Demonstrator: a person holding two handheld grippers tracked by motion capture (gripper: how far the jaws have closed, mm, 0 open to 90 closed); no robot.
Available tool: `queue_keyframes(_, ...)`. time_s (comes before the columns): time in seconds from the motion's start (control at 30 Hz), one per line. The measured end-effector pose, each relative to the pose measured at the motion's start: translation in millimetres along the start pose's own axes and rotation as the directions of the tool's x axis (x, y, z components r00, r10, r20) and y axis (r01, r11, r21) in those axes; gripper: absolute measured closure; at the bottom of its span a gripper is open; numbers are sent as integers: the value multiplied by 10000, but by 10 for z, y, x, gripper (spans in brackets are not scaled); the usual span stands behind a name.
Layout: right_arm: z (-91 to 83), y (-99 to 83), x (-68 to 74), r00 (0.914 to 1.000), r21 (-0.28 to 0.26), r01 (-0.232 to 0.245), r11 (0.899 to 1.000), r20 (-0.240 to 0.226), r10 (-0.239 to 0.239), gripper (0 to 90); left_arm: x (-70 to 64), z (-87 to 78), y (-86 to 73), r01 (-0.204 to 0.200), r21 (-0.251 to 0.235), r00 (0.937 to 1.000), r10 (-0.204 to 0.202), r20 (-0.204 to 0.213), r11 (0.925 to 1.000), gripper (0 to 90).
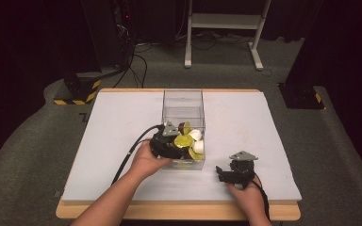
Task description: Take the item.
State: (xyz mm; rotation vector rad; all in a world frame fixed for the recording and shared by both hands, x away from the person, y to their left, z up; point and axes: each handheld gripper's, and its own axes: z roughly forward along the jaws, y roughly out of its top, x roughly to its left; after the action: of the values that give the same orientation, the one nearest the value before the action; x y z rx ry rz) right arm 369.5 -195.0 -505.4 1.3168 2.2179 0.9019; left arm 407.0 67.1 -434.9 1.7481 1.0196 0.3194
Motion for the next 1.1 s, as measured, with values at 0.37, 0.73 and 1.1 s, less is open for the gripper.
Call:
queue_keyframes(0.37, 0, 0, 0, 10000, -3, 4, 10000, -1, -4, 111, -18, -31, -2, -114, -77, 9999, 114, 35, 9999, 370)
queue_keyframes(0.73, 0, 0, 1, 10000, -2, 4, 10000, -1, -4, 111, -26, -83, 1, -66, -271, 9998, 70, 159, 9996, 374)
queue_keyframes(1.1, 0, 0, 1, 10000, -3, 8, 10000, 3, -8, 111, -7, -157, 20, 165, -621, 9995, -148, 276, 9979, 375)
